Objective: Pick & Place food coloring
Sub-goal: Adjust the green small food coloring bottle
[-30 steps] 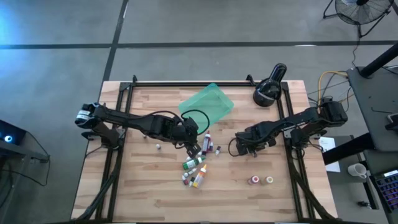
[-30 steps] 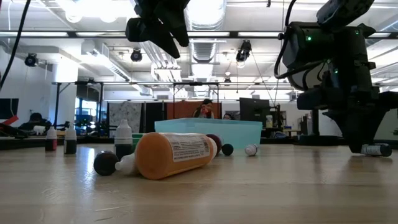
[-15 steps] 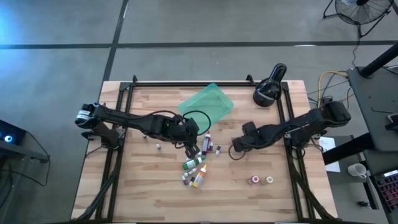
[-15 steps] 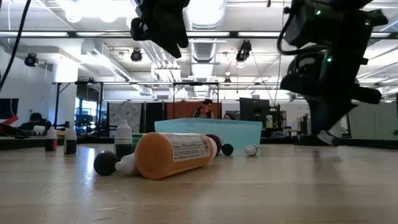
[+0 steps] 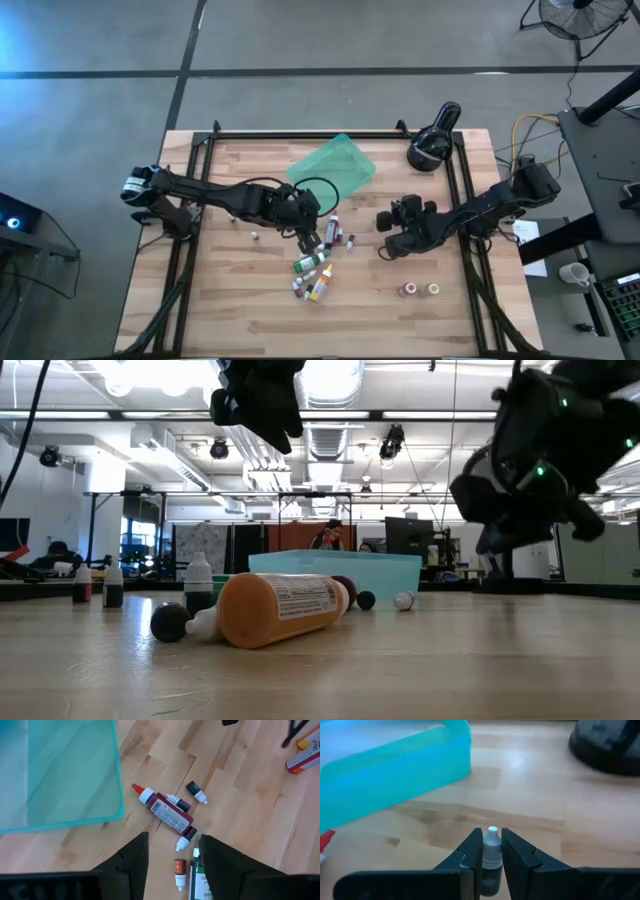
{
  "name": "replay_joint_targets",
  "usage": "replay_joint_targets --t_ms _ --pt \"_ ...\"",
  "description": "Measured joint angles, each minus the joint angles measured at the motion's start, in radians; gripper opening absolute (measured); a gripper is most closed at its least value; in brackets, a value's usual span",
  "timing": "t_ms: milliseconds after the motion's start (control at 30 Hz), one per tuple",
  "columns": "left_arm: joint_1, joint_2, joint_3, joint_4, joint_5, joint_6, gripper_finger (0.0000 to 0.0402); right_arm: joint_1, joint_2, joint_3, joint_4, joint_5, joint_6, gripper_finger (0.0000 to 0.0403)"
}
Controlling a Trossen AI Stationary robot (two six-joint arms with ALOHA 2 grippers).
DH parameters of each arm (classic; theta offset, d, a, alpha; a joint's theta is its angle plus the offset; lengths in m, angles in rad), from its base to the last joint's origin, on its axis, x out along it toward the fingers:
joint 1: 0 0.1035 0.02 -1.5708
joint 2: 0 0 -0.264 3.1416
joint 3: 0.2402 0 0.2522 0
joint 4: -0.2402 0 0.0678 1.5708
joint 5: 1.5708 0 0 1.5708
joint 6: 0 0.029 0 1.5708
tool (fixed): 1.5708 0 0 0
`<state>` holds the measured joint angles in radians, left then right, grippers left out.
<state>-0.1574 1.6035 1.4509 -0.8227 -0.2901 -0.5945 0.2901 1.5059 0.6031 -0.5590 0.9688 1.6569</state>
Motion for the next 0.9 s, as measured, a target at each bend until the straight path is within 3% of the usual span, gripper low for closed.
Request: replay_joint_targets --t_ms 267,633,900 --pt "0.0 0.0 0.0 0.002 0.0 -0.002 0.0147 0.0 -0.003 -0.12 0.229 0.003 -0.015 0.0049" --pt "0.0 0.0 0.0 0.002 0.0 -0.003 0.0147 -0.002 -0.005 -0.121 0.231 0.005 -0.169 0.0049" --pt "0.0 0.0 0.0 0.002 0.001 -0.004 0.0147 -0.002 -0.005 -0.121 0.23 0.002 -0.117 0.005"
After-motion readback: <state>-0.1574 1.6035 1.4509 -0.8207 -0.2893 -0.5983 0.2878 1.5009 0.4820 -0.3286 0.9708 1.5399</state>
